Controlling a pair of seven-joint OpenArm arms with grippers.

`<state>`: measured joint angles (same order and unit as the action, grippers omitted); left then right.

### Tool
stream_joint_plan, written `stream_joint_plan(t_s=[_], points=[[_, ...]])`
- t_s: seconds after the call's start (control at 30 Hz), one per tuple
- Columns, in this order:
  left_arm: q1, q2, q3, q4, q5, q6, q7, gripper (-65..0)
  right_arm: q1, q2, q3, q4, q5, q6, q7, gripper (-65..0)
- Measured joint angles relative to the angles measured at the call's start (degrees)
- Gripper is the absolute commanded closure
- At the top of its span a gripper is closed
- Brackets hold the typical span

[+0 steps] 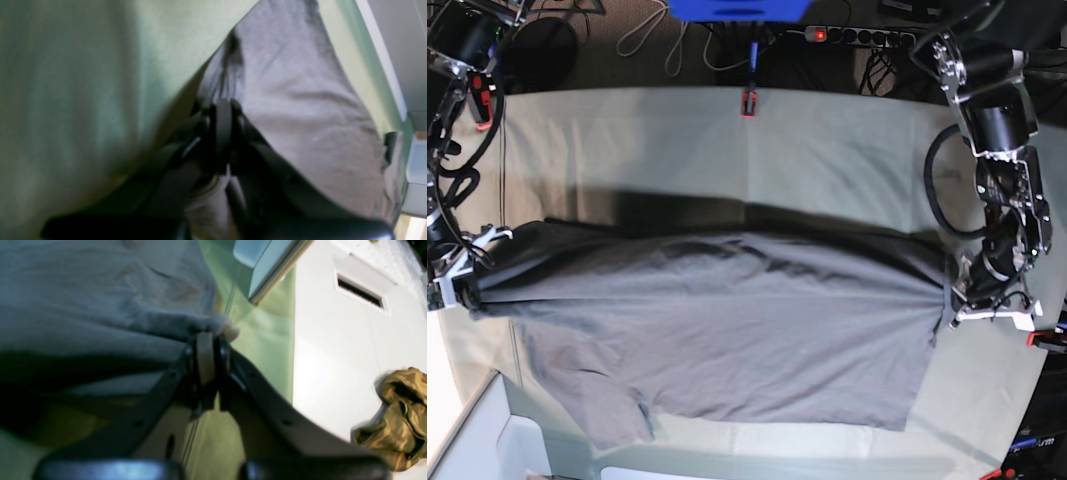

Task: Layout the t-shirt on the table in an organized manner, then fold the t-shirt properly
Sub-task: 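Lower the shirt onto the table with both grippers and release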

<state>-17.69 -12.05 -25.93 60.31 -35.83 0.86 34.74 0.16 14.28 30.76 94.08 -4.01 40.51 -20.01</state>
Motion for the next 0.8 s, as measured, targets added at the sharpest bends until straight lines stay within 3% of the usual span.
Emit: stream_joint_plan(t_s=[0.23,0.47,0.67,0.8], points=[[-2.8,0.0,0.2,-0.3,-0.1,0.0,-0.2,-1.5,12.0,0.2,-0.1,-12.9,0.2,0.0,0.4,0.0],[-8.3,-0.1,0.1,-0.3,-0.2,0.1,-0.7,-24.3,22.4,-0.1,-2.3,-26.8,-8.0,-0.1,-0.1,0.0],[-11.2,-0.1,0.1,-0.1,0.0,0.2,-0.7,-37.1,26.3,-0.5,-2.1,-26.9,-8.2,0.0,0.5,-0.1],[-8.3,0.3,0.2,0.1,-0.2,0.0,-0.7,-43.0,25.9,-0.2,-2.3,-27.1,-11.7,0.0,0.5,-12.3]])
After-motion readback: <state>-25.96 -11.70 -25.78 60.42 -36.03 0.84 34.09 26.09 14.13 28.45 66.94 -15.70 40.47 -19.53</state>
